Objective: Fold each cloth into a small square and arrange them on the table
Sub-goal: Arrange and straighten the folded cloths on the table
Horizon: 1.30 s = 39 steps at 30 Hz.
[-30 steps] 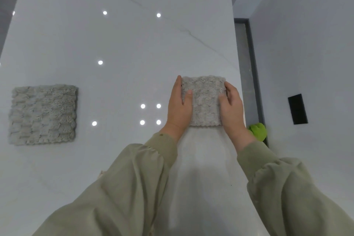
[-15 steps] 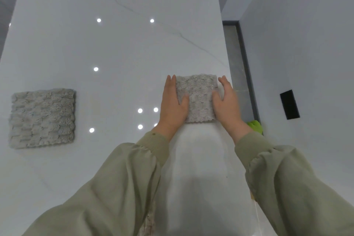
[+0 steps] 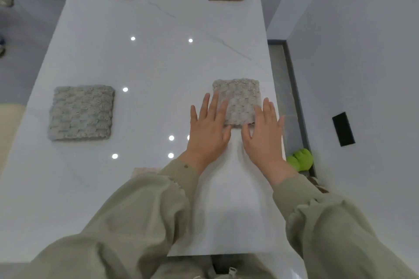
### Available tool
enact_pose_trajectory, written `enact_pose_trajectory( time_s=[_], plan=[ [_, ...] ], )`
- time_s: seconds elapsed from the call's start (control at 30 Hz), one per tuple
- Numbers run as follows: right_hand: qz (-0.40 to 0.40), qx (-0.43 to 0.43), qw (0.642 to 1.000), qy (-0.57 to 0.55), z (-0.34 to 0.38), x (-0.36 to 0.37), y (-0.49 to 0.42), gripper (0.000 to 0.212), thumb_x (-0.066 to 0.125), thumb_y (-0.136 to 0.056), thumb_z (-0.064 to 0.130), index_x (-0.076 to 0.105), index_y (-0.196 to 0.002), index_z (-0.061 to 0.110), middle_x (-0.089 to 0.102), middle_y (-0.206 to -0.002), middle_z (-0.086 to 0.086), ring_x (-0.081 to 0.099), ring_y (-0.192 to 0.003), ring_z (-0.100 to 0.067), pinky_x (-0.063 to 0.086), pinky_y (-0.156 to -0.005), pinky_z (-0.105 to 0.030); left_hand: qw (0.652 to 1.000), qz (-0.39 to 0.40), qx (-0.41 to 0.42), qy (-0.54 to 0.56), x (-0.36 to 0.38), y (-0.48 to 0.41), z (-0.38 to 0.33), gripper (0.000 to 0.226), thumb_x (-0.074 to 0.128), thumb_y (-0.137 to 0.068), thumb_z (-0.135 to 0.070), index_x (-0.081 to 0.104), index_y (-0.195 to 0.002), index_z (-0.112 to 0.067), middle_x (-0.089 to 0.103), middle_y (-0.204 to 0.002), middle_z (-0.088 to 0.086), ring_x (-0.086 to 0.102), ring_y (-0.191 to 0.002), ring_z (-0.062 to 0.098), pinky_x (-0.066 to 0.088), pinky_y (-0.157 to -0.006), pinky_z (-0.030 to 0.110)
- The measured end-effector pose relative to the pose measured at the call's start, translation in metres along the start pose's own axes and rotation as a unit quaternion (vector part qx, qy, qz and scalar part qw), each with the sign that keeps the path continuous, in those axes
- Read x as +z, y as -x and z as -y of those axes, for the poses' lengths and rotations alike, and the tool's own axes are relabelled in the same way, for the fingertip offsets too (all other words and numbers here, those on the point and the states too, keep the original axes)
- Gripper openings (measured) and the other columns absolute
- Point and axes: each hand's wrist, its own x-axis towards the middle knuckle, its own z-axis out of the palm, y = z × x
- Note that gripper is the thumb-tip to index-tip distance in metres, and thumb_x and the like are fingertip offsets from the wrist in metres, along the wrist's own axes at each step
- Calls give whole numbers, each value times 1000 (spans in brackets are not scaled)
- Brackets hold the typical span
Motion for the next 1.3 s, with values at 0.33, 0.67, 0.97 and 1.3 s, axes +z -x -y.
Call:
enact_pose_trajectory(
  time_s=[0.33, 0.67, 0.97, 1.3],
  plan=[
    [45, -19, 998, -41, 17, 18, 90, 56, 39, -96, 30, 22, -147, 10, 5, -159, -9, -2, -146, -21, -4, -116, -43, 998, 4, -59, -1, 3, 109, -7, 61, 33, -97, -34, 9, -151, -17, -3, -159, 6, -10, -146, 24, -6, -114, 50],
    [90, -18, 974, -205, 57, 40, 148, 53, 38, -99, 26, 21, -148, 13, 11, -158, -2, 9, -145, -12, 9, -116, -24, 987, -23, -89, 134, 0, 173, 50, 58, 25, -96, -33, 16, -150, -13, 6, -159, 6, -3, -146, 21, 3, -119, 44],
    [79, 167, 892, -412, 111, 72, 181, 46, 43, -99, 19, 31, -143, 15, 36, -148, 0, 34, -136, -12, 27, -107, -23, 880, -59, -213, 421, -7, 225, 121, 52, 34, -101, -19, 15, -150, -15, 18, -155, -3, 16, -142, 8, 14, -118, 28],
    [49, 168, 892, -418, 139, 87, 187, 47, 44, -98, 18, 34, -143, 13, 39, -145, 2, 37, -127, -3, 29, -96, -1, 836, -58, -199, 508, 1, 222, 104, 62, 40, -90, -28, 22, -148, -15, 29, -142, -13, 27, -132, -2, 23, -110, 15]
  ],
)
